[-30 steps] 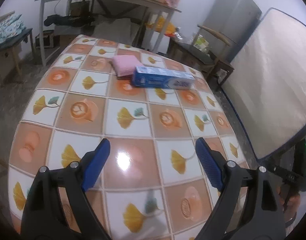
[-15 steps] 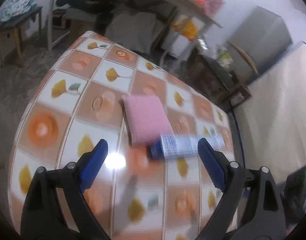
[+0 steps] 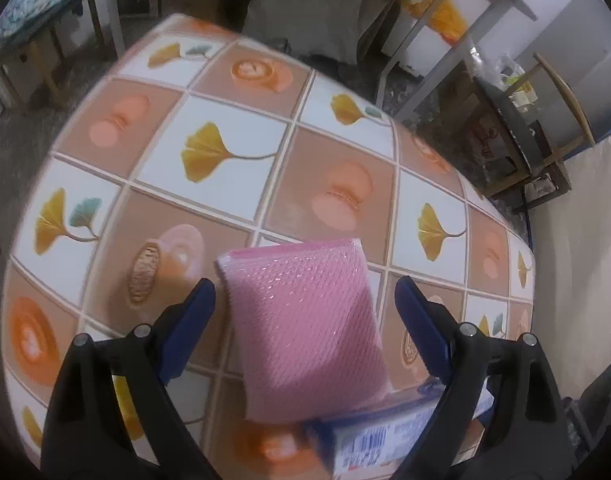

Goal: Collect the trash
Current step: 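Grasp the pink sponge with the left gripper while the right grasps the toothpaste box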

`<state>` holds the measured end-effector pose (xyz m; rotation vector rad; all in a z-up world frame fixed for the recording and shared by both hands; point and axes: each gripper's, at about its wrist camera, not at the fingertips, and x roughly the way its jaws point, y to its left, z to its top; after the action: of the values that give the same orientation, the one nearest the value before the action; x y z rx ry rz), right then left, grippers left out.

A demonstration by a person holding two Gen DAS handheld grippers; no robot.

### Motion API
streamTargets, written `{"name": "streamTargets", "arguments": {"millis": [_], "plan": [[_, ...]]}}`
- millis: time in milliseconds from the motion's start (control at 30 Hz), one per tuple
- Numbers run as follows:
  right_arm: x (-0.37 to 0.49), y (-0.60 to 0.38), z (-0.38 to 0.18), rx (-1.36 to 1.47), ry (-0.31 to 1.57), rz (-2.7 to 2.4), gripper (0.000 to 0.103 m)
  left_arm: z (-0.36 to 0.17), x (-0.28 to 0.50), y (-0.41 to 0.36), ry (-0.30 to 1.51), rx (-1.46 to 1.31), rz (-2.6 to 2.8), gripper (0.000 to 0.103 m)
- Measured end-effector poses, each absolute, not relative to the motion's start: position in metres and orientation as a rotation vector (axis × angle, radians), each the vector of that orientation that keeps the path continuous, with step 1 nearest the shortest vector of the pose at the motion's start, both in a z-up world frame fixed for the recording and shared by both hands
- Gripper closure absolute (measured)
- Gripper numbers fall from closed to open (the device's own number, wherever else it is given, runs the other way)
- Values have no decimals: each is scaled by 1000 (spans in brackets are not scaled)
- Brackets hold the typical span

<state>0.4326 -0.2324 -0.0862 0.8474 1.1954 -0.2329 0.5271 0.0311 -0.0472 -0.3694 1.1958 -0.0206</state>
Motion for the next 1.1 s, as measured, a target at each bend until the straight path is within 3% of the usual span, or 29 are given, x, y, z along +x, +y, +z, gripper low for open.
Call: {"name": "streamTargets", "arguments": {"millis": [267, 633, 833, 1100], "plan": [[453, -228, -95, 730, 1172, -231, 18, -66, 532, 19, 1220, -297, 0, 16], [463, -226, -80, 421, 1230, 91, 45, -65, 505, 27, 1173, -108, -228, 24], [422, -207, -70, 213, 1268, 272, 49, -61, 438, 30, 1165, 40, -381, 23], [300, -195, -68, 30, 1255, 398, 49, -60, 297, 43, 1157, 35, -448, 23]]}}
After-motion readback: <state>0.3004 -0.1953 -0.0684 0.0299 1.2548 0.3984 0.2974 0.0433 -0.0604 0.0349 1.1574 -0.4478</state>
